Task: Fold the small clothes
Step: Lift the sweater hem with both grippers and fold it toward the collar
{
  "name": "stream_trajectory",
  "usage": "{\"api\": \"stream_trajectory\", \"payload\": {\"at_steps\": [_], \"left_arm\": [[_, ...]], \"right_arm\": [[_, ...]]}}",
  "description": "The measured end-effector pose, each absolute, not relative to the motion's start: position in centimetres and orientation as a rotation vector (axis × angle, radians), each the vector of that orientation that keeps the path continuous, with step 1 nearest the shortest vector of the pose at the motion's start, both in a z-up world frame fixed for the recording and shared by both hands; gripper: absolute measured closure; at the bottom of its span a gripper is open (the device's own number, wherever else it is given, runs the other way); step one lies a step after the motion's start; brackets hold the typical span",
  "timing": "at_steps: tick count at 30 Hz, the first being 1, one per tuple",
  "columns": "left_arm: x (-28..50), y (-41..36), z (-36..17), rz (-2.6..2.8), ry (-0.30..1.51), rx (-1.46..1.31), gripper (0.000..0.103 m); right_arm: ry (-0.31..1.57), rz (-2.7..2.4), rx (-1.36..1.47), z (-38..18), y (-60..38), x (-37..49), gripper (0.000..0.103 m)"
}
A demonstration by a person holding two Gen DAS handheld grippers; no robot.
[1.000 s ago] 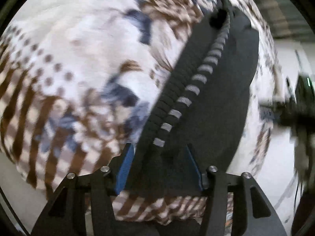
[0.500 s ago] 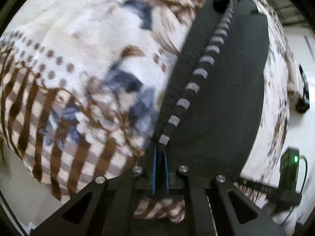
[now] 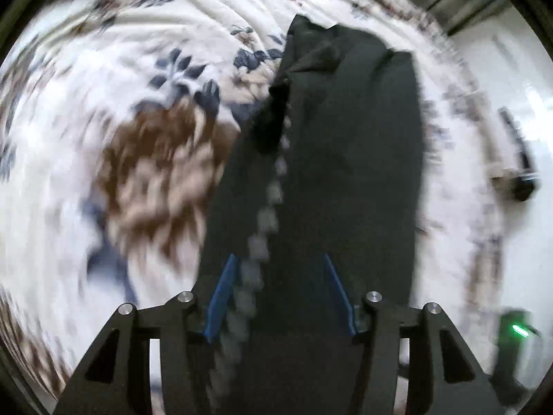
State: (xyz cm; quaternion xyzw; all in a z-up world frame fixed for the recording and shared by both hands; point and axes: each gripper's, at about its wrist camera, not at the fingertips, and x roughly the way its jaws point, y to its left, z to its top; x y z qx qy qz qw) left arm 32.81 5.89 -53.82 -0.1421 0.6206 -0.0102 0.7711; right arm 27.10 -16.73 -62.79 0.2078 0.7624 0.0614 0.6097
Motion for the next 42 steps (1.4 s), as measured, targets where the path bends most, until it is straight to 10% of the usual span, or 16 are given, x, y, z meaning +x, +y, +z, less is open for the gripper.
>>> {"api": "stream_trajectory", "payload": {"at_steps": [11,27,35,42], "left_arm": [[30.3,16.9,-56.4,0.070,1.479,-0.392,0.052],[24.7,10.8,-56.8,-0.149,1.652,-0.380,0.051],[43.6,12.3,-50.5,-0.260,1.307,-0.536,0.048],[60.1,9.1,-56.6,-0.264,1.320,-0.403,0.050]], "right_arm": [[1.750,0.065,0.484,-62.6,-18.9,29.9,0.059],[2.022,0.117,0.509,-66.4,-17.7,21.4,0.059],[1.693,0.148,0.589,-60.6,-19.5,37.9,0.059],[1.398,0.132,0.698,-59.7,-21.7,56.9,0.056]]}}
